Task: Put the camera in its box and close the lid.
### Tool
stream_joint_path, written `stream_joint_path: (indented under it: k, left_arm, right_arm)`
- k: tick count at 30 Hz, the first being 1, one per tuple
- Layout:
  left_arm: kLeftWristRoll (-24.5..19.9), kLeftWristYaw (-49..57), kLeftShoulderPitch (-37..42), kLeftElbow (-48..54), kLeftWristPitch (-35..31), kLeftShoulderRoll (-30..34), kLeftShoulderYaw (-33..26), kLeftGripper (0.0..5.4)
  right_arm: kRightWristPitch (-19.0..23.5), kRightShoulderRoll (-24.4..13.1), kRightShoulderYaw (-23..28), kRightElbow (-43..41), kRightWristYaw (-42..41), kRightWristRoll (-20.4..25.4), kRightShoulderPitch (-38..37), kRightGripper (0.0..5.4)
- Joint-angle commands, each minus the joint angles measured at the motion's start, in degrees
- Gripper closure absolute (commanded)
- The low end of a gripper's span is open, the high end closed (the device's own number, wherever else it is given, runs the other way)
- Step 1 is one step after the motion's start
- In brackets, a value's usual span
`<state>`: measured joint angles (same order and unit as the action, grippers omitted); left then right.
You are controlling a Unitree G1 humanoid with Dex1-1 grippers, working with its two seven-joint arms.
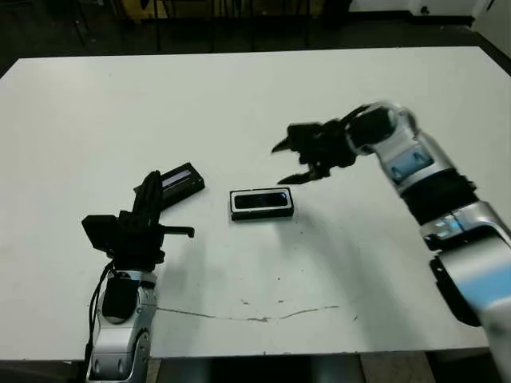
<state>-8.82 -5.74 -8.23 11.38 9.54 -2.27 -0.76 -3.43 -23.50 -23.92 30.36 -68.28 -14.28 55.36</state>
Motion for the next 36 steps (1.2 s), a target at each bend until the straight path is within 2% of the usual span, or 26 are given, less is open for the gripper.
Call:
stream_joint_path:
  k: [1, 4, 7, 10, 12, 15, 17, 20, 23, 27, 30, 36]
  left_arm:
    - [0.25, 0.19, -0.45, -0.56, -0.94, 0.39, -0.11, 5.4]
    - [0.51, 0.34, -0.45, -0.61, -0.69, 0.29, -0.03, 5.4]
    - [0.51, 0.36, -0.46, -0.46, -0.96, 0.33, -0.05, 5.4]
    - [0.69, 0.43, -0.27, -0.45, -0.86, 0.56, -0.24, 5.4]
    - [0.52, 0.07, -0.16, -0.6, -0.4, 1.01, -0.63, 5.4]
    - [0.37, -0.64, -0.24, 0.61, -0.52, 2.68, -1.94, 5.4]
    - [-0.45, -2.16, -0.53, 3.16, -1.31, 5.24, -3.6, 5.4]
    - [-1.31, -6.73, -0.55, 7.12, -2.79, 11.92, -6.5, 5.4]
    - [-3.39, -12.98, 0.48, 10.93, -7.6, 21.33, -10.63, 5.09]
    - [-6.55, -19.66, 4.78, 11.14, -14.32, 31.84, -15.1, 4.4]
    - [-7.14, -24.29, 9.55, 7.8, -17.11, 37.63, -15.34, 3.83]
    - [-8.48, -35.93, 20.77, -7.55, -15.17, 41.13, -10.72, 2.71]
  right_arm:
    - [0.38, -1.9, 0.83, -2.16, 0.79, 0.24, -1.79, 1.57]
    - [1.61, -2.99, 2.55, -4.33, 2.21, 1.01, -2.52, 1.05]
    - [2.95, -2.79, 7.49, -5.93, 4.46, 5.67, -4.76, 0.53]
    - [3.51, -1.02, 14.24, -9.81, 12.14, 10.83, -10.21, 0.01]
    - [5.15, 0.39, 17.41, -13.75, 17.64, 13.14, -14.33, 0.12]
    - [4.5, 1.5, 20.37, -19.33, 23.28, 15.48, -20.7, 0.54]
    - [4.9, 0.9, 21.48, -23.96, 25.29, 16.28, -25.29, 0.9]
    - [7.05, 0.08, 23.1, -29.66, 26.48, 18.68, -30.91, 1.46]
    - [8.24, -1.11, 24.94, -32.33, 26.12, 21.64, -34.85, 2.03]
    - [8.4, -2.62, 26.1, -33.79, 26.39, 23.21, -37.1, 2.75]
    - [8.64, -2.5, 26.27, -33.69, 27.26, 23.86, -37.41, 3.3]
    - [9.1, -1.75, 25.56, -33.52, 27.98, 25.0, -37.38, 4.42]
